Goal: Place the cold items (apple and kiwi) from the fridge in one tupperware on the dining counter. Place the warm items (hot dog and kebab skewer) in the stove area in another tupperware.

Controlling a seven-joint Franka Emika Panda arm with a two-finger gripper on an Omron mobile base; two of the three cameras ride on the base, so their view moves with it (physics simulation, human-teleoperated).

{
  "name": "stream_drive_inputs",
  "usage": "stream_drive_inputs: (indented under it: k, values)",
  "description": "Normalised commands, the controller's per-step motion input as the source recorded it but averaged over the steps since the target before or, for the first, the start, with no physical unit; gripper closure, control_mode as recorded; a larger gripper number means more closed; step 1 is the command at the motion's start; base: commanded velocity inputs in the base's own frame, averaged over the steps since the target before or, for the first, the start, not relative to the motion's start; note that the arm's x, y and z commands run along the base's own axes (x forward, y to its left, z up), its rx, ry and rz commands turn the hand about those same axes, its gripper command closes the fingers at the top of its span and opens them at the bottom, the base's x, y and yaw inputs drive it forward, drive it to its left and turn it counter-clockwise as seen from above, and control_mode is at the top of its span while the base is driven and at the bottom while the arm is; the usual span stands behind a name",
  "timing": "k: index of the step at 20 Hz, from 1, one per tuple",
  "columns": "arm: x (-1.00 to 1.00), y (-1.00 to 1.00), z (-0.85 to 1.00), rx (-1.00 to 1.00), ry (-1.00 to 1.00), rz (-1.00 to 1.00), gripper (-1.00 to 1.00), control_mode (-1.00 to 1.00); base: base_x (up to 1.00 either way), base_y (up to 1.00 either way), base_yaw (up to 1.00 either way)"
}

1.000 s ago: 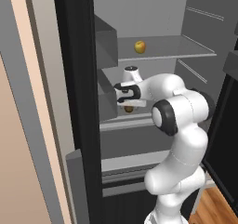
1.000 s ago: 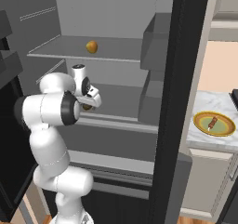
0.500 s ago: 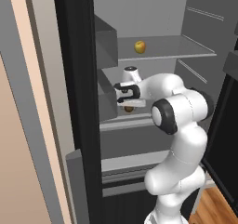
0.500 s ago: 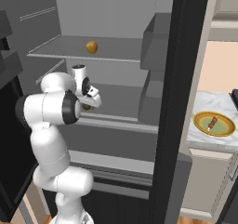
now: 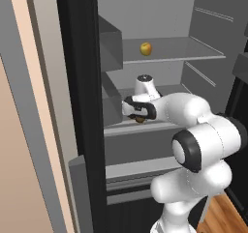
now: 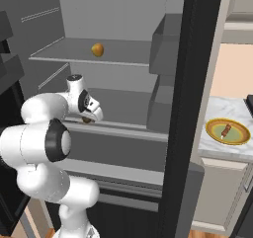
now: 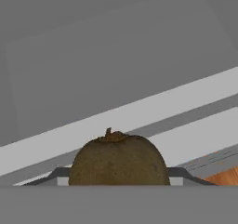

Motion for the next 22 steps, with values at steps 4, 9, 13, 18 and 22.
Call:
stream_drive_inputs:
  k: [4, 9, 13, 18, 22]
  values:
    - [-0.56, -0.25, 0.77, 0.03, 0.05, -0.11, 1.00, -1.00, 0.00, 0.00, 0.00]
    - [-0.62, -0.22, 0.79, 0.01, 0.10, -0.09, 1.00, -1.00, 0.00, 0.00, 0.00]
    - [-0.76, -0.22, 0.61, 0.00, 0.06, -0.08, 1.00, -1.00, 0.00, 0.00, 0.00]
    - [-0.91, -0.28, 0.53, 0.00, 0.06, -0.02, 1.00, -1.00, 0.00, 0.00, 0.00]
    - [-1.00, -0.22, 0.57, 0.00, 0.09, 0.00, 1.00, -1.00, 0.00, 0.00, 0.00]
